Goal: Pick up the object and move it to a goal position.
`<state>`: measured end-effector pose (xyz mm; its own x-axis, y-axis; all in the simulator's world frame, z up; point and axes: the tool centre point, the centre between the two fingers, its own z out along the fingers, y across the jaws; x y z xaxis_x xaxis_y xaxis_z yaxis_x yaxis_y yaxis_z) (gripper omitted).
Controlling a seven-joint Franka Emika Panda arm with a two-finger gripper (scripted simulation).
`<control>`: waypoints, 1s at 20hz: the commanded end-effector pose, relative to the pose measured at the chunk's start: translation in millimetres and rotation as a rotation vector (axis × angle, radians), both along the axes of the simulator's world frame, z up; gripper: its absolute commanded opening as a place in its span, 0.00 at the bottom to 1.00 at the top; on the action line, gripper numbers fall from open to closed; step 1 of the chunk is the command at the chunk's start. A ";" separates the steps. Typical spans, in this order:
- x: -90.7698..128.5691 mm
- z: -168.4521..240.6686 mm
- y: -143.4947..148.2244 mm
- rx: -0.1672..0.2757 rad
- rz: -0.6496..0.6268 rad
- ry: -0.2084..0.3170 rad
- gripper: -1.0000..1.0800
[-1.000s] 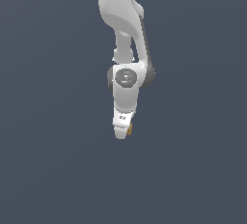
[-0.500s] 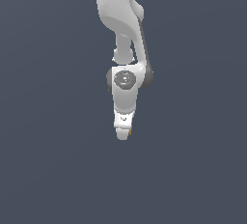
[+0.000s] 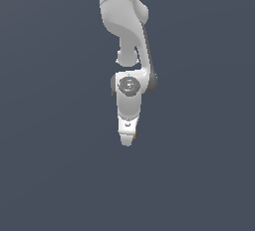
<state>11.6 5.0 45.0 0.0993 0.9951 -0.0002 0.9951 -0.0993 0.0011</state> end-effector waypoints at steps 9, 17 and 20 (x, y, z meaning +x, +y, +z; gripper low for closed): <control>-0.1 -34.4 0.0 0.000 0.003 0.001 0.96; -0.1 -34.4 0.0 0.000 0.003 0.001 0.00; 0.3 -33.4 0.0 0.000 0.003 0.000 0.00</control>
